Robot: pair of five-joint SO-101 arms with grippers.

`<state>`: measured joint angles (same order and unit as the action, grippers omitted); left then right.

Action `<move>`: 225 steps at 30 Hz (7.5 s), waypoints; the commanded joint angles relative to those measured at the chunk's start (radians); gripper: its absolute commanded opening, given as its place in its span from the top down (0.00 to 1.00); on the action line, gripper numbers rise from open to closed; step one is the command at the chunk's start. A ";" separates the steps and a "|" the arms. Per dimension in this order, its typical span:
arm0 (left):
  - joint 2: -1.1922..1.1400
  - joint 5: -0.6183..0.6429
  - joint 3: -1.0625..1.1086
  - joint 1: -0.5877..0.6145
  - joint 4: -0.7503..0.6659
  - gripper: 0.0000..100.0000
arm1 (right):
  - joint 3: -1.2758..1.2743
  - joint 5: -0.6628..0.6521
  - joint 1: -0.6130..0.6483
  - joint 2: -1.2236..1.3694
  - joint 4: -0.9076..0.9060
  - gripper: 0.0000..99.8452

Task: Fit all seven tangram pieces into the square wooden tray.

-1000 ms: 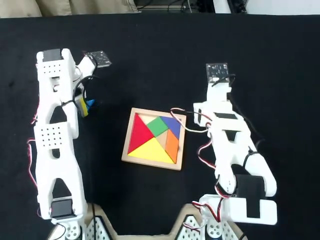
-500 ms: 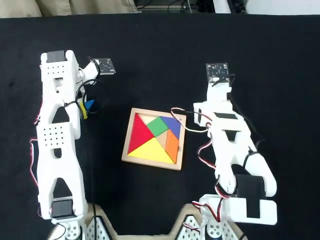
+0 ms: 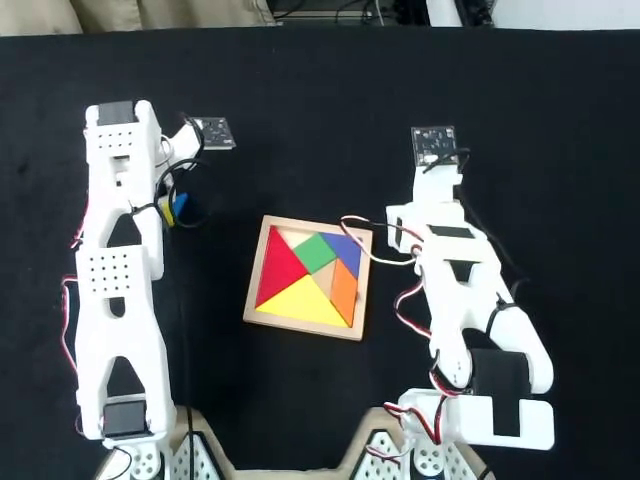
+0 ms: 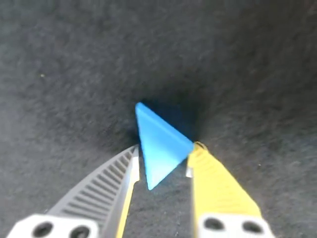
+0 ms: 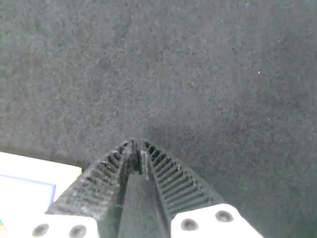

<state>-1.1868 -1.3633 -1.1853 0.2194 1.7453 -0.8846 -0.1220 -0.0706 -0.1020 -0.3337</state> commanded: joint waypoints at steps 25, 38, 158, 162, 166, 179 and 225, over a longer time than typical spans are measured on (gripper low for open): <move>0.072 0.259 -0.114 -0.073 0.011 0.73 | 0.058 -0.011 0.015 -0.005 0.015 0.99; 0.017 0.350 -0.113 -0.128 -0.124 0.73 | 0.058 -0.011 0.015 -0.005 0.017 0.99; 0.853 0.101 1.104 -0.611 -0.565 0.83 | 0.087 0.097 -0.138 -0.015 0.017 0.99; 0.853 0.101 1.104 -0.607 -0.563 0.78 | 0.087 0.097 -0.138 -0.015 0.015 0.99; 0.853 0.101 1.104 -0.607 -0.565 0.77 | 0.087 0.097 -0.137 -0.015 0.014 0.99; 0.853 0.100 1.179 -0.565 -0.733 0.77 | 0.085 0.097 -0.112 -0.015 0.012 0.99; 1.691 1.461 2.167 -0.094 -1.019 0.95 | 0.282 -0.031 0.133 0.173 -0.384 0.99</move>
<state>0.4764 0.0852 0.9889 0.1565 0.7419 -0.6513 -0.1404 0.0476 0.0729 -0.7096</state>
